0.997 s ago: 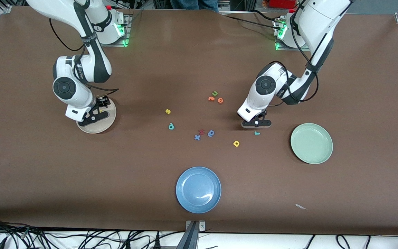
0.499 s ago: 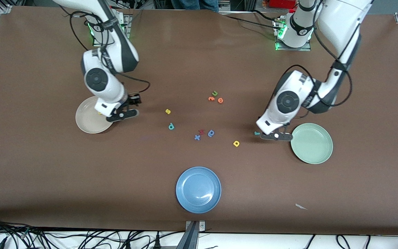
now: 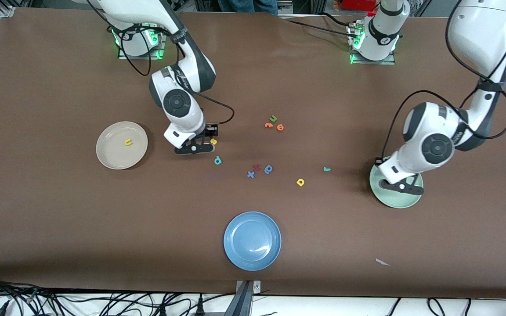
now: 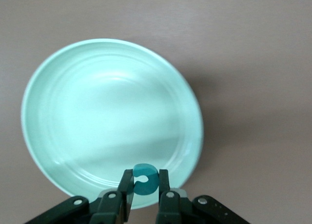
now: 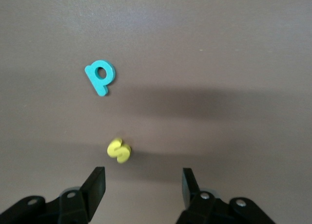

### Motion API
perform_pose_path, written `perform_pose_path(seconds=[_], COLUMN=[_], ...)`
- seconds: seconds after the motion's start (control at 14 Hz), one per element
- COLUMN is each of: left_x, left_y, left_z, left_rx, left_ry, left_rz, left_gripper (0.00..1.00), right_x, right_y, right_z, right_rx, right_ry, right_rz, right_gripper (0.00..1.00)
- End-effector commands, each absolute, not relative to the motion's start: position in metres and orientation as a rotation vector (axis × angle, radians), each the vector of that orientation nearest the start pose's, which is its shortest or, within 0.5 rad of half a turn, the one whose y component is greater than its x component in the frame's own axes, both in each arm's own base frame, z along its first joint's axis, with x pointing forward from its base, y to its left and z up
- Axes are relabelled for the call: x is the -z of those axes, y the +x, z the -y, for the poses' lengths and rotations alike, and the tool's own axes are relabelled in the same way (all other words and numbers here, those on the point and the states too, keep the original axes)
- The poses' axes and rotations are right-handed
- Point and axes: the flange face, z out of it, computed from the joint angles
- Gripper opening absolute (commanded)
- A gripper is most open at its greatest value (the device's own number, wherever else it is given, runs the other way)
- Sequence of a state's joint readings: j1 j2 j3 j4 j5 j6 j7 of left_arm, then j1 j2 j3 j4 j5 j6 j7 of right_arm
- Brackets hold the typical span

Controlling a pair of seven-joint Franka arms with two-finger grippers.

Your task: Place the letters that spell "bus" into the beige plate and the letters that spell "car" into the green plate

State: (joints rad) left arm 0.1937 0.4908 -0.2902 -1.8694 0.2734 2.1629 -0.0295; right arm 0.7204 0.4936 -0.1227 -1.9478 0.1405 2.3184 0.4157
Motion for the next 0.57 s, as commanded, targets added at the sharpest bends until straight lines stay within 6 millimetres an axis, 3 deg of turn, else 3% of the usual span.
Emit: perform_pose_path(seconds=[0.0, 0.14, 0.28, 0.36, 0.5], left_x=[-0.234, -0.221, -0.22, -0.223, -0.228], left_y=[0.633, 0.642, 0.645, 0.645, 0.646], left_z=[0.035, 0.031, 0.032, 0.034, 0.044], left_rx=[-0.251, -0.257, -0.25, -0.244, -0.231], left_ry=[-3.042, -3.053, -3.055, -3.063, -3.069], left_rz=[-0.39, -0.378, -0.379, -0.358, -0.365], left_gripper=[0.15, 0.31, 0.85, 1.0, 1.0], right_x=[-0.2, -0.194, -0.192, -0.185, -0.178], right_y=[0.503, 0.5, 0.499, 0.497, 0.493], right_z=[-0.359, -0.368, -0.368, -0.369, -0.37], right_rx=[-0.132, -0.103, -0.104, -0.114, -0.13], right_ry=[-3.139, -3.136, -3.138, -3.145, -3.151], right_rz=[0.103, 0.076, 0.079, 0.084, 0.089], right_gripper=[0.71, 0.7, 0.7, 0.69, 0.69])
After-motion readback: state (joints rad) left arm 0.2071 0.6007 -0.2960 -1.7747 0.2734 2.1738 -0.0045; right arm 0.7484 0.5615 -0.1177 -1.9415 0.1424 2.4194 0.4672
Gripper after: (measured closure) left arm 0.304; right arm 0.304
